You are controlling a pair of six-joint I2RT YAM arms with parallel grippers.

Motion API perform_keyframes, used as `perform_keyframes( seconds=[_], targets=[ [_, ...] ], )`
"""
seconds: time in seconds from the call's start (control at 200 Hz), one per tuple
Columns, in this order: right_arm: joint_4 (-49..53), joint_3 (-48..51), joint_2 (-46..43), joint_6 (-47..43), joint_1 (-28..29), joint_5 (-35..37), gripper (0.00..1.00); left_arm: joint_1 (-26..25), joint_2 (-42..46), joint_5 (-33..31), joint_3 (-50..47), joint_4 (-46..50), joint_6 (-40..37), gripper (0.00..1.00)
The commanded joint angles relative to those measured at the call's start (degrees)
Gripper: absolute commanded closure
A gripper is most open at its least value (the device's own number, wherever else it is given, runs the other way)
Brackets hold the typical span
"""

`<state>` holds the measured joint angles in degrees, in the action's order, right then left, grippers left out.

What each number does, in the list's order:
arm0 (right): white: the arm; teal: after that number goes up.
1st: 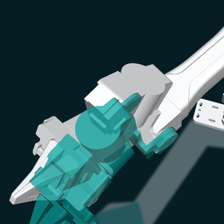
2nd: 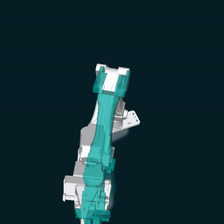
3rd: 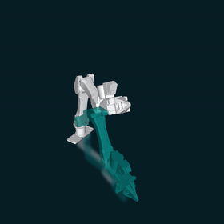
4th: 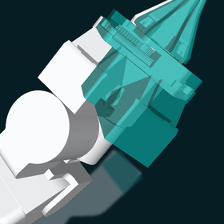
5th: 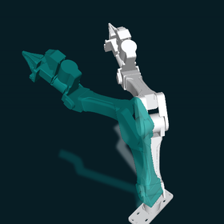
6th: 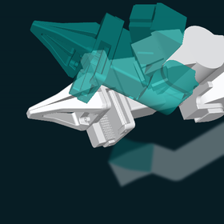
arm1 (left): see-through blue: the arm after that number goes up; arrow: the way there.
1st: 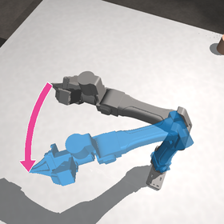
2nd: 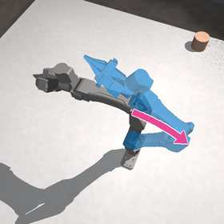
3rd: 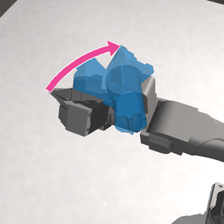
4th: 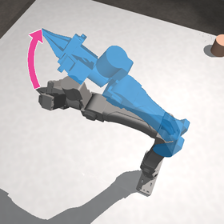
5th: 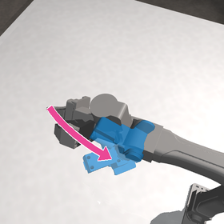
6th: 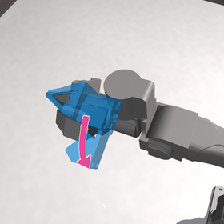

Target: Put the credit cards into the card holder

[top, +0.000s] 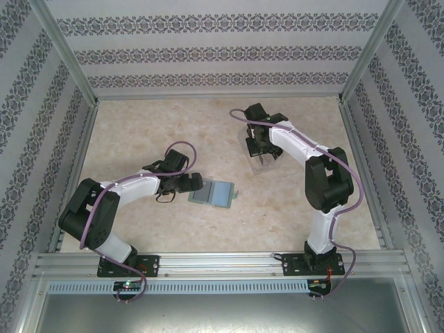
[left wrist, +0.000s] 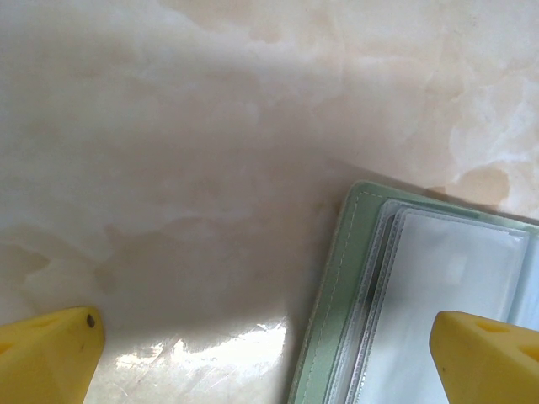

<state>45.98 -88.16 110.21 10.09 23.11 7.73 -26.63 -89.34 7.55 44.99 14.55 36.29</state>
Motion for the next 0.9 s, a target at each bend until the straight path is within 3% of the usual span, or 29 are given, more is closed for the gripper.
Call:
perform_keyframes(
  seconds=[0.0, 0.215, 0.37, 0.619, 0.894],
  targets=[
    [2.0, -2.4, -0.9, -0.3, -0.6, -2.2, 1.0, -1.5, -1.0, 3.3, -1.2, 0.5, 1.5, 0.0],
    [1.5, -2.9, -6.9, 2.2, -0.4, -5.5, 1.0, -2.3, -0.5, 4.1, -1.3, 0.3, 2.5, 0.0],
    [-2.7, 1.7, -13.3, 8.3, 0.8, -11.9, 1.0, -3.8, 0.9, 4.7, -2.7, -0.8, 4.8, 0.0],
    [-22.2, 21.2, -23.8, 25.3, 6.9, -19.3, 1.0, -4.2, 5.2, -2.0, -0.5, 4.9, 3.4, 0.0],
    [-47.0, 39.9, -26.6, 44.3, 17.2, -13.6, 1.0, -4.1, 0.7, -6.9, 6.1, 11.6, -4.4, 0.0]
  ],
)
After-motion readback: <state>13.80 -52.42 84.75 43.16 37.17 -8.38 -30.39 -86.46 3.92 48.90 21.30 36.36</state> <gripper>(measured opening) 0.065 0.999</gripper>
